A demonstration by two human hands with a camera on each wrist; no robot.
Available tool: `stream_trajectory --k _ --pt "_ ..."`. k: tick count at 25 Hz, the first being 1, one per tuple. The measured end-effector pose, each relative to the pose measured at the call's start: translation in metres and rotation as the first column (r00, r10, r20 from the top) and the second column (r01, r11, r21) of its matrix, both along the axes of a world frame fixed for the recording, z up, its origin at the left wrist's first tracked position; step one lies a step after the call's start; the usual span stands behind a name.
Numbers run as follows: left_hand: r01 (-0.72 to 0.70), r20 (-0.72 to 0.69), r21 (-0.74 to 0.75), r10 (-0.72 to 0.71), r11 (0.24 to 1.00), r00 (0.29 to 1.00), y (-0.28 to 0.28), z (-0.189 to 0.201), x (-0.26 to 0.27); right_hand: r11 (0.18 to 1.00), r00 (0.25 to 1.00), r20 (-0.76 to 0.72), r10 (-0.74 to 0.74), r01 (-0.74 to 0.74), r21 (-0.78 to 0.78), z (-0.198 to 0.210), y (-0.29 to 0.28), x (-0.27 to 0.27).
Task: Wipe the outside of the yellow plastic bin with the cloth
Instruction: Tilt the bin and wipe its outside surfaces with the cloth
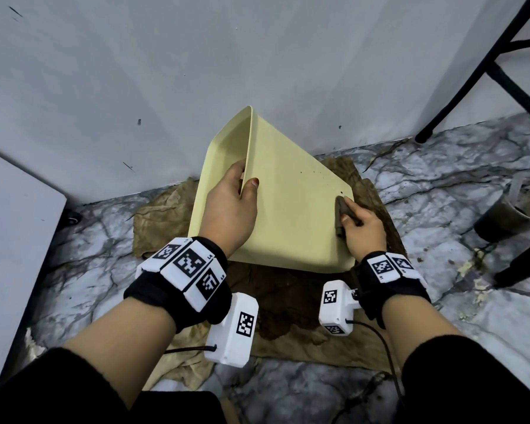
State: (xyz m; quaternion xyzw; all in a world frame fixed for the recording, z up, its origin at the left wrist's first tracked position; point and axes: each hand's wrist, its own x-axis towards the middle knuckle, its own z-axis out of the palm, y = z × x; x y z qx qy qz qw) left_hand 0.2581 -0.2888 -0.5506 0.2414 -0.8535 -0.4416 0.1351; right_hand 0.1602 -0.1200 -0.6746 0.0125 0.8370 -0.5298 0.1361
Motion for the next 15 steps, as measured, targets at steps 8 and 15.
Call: stream_trajectory --k 8,15 --pt "-0.008 -0.016 0.005 0.008 1.0 1.0 0.001 0.001 -0.001 0.997 0.998 -0.027 -0.062 0.06 -0.054 0.014 -0.018 0.017" --pt "-0.016 0.005 -0.052 0.016 0.999 1.0 -0.005 -0.001 0.0 0.972 0.921 -0.371 0.121 -0.187 -0.146 0.079 -0.088 0.053"
